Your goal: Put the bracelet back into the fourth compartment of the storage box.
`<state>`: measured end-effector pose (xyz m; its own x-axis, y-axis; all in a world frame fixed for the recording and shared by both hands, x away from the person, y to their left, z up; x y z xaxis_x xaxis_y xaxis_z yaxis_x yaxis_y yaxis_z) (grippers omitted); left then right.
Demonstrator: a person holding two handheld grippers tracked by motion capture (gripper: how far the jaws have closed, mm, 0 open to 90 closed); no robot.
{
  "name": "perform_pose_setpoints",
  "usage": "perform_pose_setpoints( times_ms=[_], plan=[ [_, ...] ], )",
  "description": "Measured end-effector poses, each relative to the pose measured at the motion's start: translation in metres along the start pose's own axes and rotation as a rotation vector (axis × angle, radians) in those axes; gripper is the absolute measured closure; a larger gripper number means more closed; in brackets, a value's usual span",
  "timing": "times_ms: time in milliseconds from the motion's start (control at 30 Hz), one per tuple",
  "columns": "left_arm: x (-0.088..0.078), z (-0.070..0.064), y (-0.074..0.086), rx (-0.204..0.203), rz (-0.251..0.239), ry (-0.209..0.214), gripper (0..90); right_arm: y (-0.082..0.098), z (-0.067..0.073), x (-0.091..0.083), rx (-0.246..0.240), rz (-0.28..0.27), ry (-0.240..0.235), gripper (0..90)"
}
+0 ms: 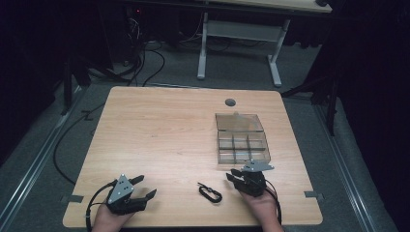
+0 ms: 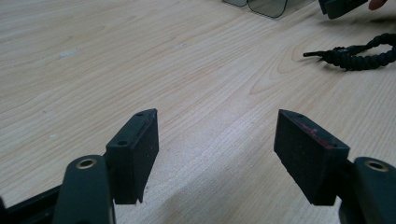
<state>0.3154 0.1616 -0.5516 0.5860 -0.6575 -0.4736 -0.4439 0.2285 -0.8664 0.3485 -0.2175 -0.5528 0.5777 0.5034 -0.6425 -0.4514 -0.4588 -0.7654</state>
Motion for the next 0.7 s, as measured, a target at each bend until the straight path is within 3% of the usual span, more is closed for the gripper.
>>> perform_pose_setpoints(
  times_ms=[700],
  plan=[
    [0.0004, -0.0004, 0.0001, 0.002, 0.004, 0.005, 31.2, 0.0007, -0.0003, 0.0027, -0.004, 0.024, -0.008, 71.6]
  ],
)
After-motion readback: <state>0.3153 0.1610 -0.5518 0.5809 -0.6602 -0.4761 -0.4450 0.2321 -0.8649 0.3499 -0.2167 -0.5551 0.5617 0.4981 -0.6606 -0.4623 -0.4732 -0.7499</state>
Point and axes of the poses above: each handheld gripper's, and its own axes: x roughly forward along the jaws, y roughly out of its underside, z roughly to its left, the point moved 4 cm from there along x, roughly forward along the jaws, and after that the axes turned 10 degrees about -x, right-handed, at the moved point
